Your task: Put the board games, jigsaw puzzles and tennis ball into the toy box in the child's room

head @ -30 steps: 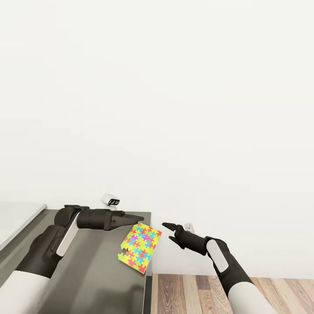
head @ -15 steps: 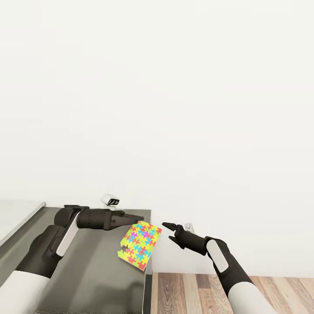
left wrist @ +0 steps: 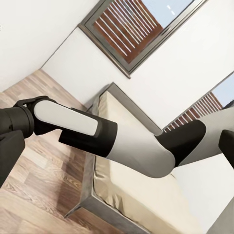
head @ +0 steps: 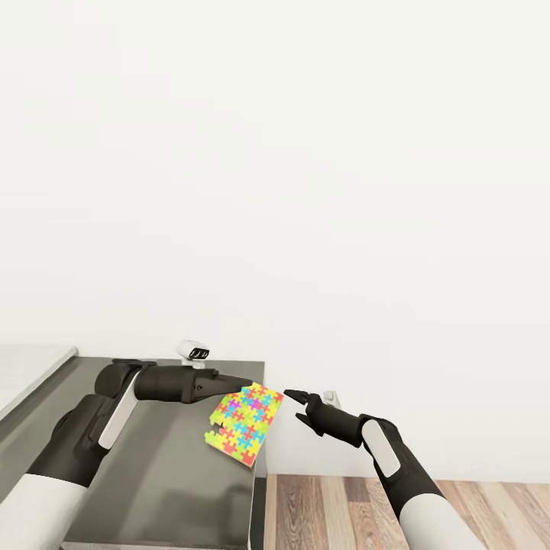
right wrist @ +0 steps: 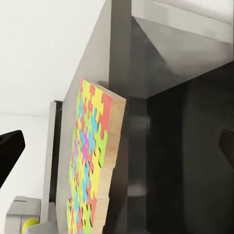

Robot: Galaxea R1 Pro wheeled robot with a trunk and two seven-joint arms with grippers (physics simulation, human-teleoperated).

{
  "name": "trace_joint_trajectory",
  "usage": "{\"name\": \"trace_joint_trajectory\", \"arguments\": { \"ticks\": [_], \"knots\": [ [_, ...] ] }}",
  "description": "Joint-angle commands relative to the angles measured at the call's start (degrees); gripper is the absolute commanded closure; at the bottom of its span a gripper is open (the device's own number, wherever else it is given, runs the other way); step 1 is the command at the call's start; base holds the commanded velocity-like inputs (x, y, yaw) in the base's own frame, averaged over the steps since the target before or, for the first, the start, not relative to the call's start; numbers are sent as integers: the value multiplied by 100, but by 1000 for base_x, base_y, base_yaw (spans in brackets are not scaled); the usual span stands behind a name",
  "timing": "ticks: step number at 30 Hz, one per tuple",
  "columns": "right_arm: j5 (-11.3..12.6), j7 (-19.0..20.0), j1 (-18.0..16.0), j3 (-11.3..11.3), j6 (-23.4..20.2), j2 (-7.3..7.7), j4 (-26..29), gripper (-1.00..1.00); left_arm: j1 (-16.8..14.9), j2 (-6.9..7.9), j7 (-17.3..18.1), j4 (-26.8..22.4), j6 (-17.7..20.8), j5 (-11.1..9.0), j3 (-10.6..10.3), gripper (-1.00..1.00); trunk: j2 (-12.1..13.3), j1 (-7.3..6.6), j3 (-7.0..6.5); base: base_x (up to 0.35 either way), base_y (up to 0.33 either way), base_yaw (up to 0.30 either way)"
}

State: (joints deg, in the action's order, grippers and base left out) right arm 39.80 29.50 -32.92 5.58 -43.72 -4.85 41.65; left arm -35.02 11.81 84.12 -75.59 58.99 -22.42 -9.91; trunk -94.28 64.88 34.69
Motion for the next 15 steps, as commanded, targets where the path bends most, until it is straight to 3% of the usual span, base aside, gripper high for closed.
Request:
{"name": "trace_joint_trajectory", "arguments": {
  "ticks": [1, 15],
  "knots": [
    [-6, 12, -4, 31, -40, -7, 1, -100, -5, 5, 13, 0, 60, -13, -10, -100, -3, 0, 6, 0, 0, 0],
    [-8, 13, -4, 31, -40, -7, 1, -100, 24, 6, 16, -11, 58, -20, -4, -100, -3, 0, 6, 0, 6, 0]
  ]
}}
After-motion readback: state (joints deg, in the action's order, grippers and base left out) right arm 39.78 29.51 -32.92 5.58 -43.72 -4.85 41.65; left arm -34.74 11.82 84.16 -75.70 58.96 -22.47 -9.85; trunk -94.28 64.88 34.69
